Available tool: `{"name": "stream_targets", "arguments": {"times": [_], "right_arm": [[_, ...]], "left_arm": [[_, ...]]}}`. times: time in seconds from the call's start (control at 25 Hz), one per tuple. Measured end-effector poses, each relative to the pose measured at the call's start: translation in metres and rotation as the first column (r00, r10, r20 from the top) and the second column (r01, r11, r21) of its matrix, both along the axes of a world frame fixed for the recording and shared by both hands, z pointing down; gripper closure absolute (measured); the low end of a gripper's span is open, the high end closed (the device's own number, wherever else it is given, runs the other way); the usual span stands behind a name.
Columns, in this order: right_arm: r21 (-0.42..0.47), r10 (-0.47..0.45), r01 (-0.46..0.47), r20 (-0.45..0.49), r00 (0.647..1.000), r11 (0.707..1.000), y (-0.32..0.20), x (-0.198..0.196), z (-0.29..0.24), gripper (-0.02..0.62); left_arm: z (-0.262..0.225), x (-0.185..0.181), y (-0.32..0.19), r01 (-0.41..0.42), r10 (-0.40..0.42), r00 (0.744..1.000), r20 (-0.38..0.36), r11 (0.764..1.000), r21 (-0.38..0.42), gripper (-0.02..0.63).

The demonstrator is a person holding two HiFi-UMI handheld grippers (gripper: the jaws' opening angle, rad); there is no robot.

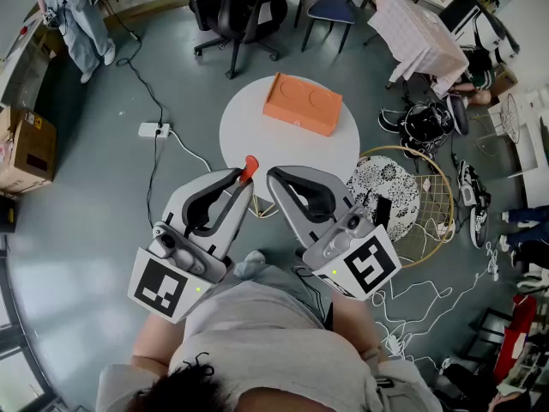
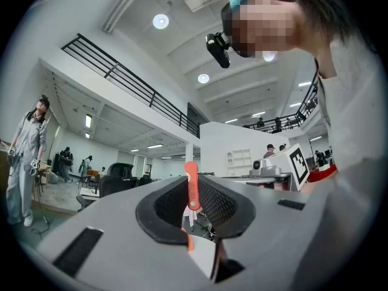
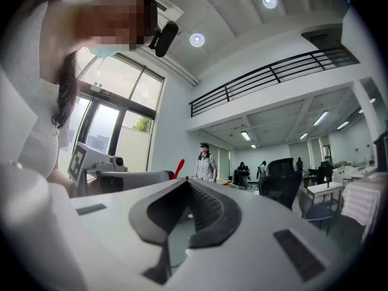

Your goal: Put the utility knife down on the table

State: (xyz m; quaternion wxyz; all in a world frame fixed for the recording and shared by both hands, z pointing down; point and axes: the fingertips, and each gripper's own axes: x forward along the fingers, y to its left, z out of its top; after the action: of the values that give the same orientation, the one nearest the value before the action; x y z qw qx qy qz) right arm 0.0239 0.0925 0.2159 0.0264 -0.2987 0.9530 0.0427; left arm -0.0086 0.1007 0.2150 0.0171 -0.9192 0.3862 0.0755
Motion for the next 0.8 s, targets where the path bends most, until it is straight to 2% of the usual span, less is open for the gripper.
{"name": "stream_targets", "arguments": {"times": [0.44, 0.68, 0.8], "right_arm": [[0.008, -0.013, 0.012, 0.009, 1.000, 1.000, -0.005, 0.004, 0.001, 0.586], [-0.022, 0.018, -0.016, 0.076, 0.997, 1.000, -0.010, 0.015, 0.004, 0.586], [-0.031, 0.034, -0.032, 0.081, 0.996, 0.999, -0.016, 0.017, 0.007, 0.586]], "left_arm": [[0.002, 0.005, -0.005, 0.014, -0.014, 1.000, 0.003, 1.000, 0.003, 0.549], [0.014, 0.006, -0.014, 0.027, -0.026, 0.999, 0.038, 0.999, -0.029, 0.549], [0.022, 0.004, -0.026, 0.036, -0.034, 0.998, 0.044, 0.998, -0.047, 0.549]]}}
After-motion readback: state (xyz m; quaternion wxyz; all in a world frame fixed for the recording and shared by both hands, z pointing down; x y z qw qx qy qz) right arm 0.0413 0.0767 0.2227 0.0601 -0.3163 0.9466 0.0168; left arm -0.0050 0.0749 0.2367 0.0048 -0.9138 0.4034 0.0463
